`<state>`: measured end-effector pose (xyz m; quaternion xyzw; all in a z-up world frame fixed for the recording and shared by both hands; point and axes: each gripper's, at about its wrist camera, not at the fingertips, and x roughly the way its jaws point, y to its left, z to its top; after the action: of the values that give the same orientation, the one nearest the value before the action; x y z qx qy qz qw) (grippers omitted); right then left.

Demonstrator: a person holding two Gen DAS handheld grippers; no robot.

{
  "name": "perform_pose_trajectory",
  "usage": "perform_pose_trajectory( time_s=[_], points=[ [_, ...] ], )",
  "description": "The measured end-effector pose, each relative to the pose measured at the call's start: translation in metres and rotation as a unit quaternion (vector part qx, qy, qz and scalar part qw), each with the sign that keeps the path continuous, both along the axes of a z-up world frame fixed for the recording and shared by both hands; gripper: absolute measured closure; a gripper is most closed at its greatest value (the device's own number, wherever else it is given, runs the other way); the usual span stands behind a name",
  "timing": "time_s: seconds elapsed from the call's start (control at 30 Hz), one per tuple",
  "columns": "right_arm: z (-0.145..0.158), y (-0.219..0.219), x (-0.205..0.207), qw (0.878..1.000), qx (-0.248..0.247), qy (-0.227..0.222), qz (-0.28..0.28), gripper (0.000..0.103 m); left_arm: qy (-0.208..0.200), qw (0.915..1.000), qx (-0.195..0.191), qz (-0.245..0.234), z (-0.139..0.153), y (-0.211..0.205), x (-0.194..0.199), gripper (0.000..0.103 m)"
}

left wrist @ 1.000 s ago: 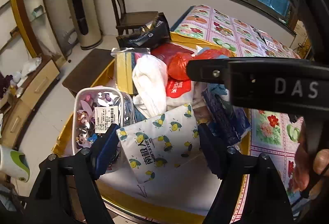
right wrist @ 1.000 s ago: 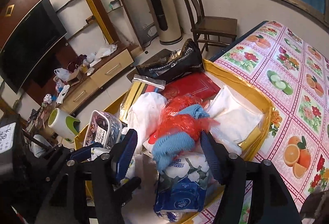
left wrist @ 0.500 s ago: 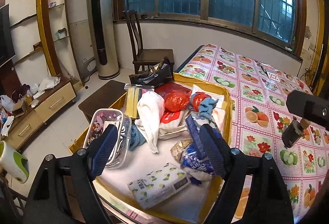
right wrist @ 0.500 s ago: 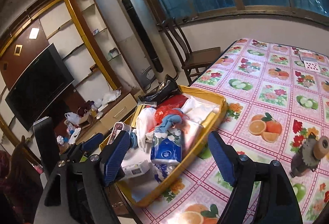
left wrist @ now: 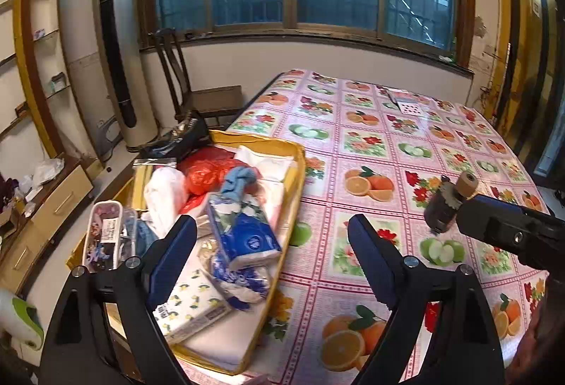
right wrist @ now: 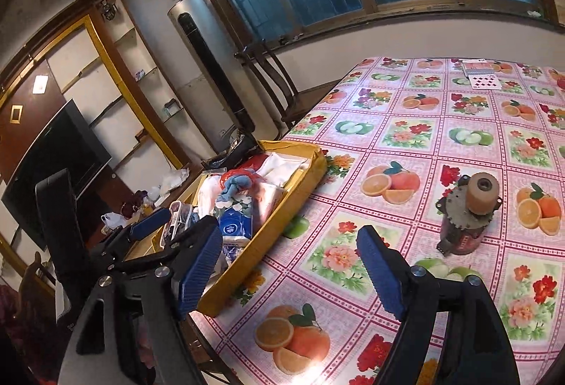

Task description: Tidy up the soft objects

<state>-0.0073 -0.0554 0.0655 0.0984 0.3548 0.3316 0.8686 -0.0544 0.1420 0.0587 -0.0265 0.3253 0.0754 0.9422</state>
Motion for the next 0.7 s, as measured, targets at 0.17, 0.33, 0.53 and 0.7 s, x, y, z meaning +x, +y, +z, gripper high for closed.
perform_pose_trajectory(
  time_s=[0.17,0.33,0.53,0.7],
  points=[
    [-0.001,-0.013,0.005,1.0,0.01,0.006,-0.013,0.021,0.003,0.9999,-0.005,-0.008,-0.003,-0.007,0.004,0.015],
    [-0.001,0.014,0.0,1.0,-0.007,-0.004,0.018,0.021,0.007,0.9996,0.011,0.024,-0.009,0.008,0.0,0.015],
    [-0.005,0.081,-0.001,0.993,-0.102,-0.044,0.026,0.02,0.014,0.9947,0.038,0.094,-0.018,0.042,-0.014,0.015],
    [-0.013,0.131,0.01,0.984,-0.164,-0.065,0.015,0.017,0.011,0.9893,0.032,0.142,-0.021,0.077,-0.026,0.015]
  ],
)
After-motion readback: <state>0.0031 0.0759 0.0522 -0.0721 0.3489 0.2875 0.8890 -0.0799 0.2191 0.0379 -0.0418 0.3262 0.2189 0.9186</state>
